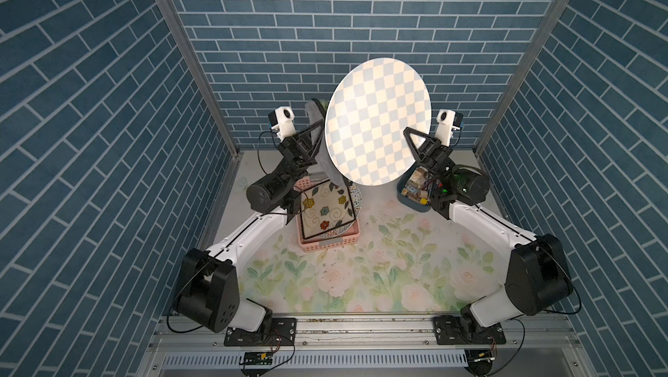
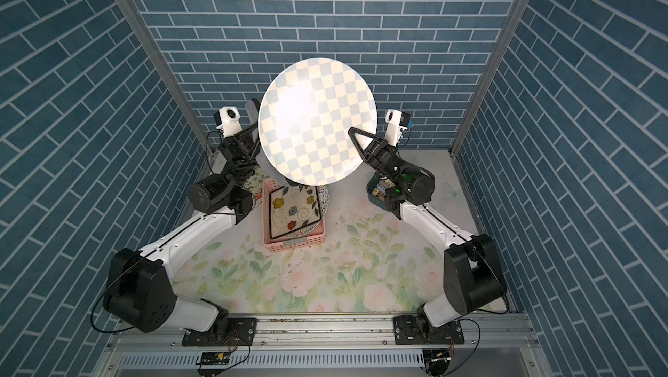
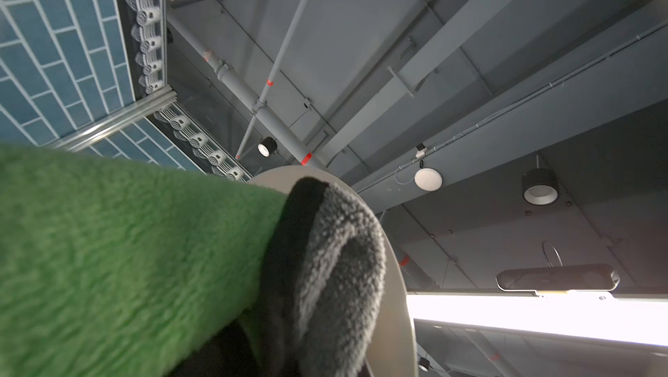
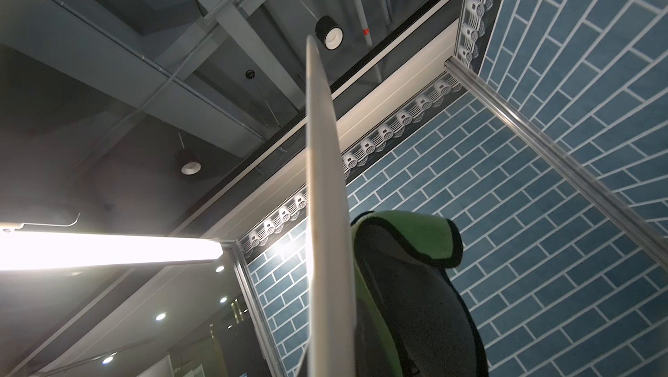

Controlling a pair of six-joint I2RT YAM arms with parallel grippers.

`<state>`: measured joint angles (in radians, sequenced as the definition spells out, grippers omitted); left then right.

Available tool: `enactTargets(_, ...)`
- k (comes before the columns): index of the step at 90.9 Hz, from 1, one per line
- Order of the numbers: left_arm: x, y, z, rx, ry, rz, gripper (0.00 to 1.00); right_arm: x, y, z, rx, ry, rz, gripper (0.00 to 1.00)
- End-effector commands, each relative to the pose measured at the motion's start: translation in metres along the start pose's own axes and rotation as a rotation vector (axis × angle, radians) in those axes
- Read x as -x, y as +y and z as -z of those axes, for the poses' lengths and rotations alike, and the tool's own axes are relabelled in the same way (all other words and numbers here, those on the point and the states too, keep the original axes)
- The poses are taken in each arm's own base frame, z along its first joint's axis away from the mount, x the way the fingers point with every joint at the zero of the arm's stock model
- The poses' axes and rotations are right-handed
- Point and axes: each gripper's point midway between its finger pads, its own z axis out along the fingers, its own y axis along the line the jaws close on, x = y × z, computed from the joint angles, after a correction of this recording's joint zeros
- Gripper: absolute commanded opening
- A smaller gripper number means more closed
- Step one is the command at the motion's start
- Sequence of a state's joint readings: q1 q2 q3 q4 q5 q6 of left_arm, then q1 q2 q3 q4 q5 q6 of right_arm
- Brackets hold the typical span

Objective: Wipe the wet plate dry
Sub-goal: Wipe the plate with towel.

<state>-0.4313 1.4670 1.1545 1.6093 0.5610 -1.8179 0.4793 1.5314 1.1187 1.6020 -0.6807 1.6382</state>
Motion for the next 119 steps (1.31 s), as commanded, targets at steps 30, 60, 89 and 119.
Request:
enactTargets(30, -0.081, -0.018, -0.037, -0.178, 0.148, 0.136, 0.0, 0.033, 0.038, -0.05, 0.199, 0.008, 0.208, 0.0)
enactTargets(60, -0.026, -0.084, -0.056, -0.307, 0.094, -0.021, 0.0, -0.012, 0.038, -0.012, 0.085, 0.068, 0.222, 0.0)
enactTargets(89, -0.061, -0.041, -0.054, -0.255, 0.106, 0.115, 0.0, -0.023, 0.039, -0.057, 0.082, 0.128, 0.267, 0.0)
enactTargets(119, -0.039, -0.079, -0.057, -0.27, 0.12, -0.043, 0.0, -0.052, 0.024, -0.024, -0.048, 0.163, 0.224, 0.0)
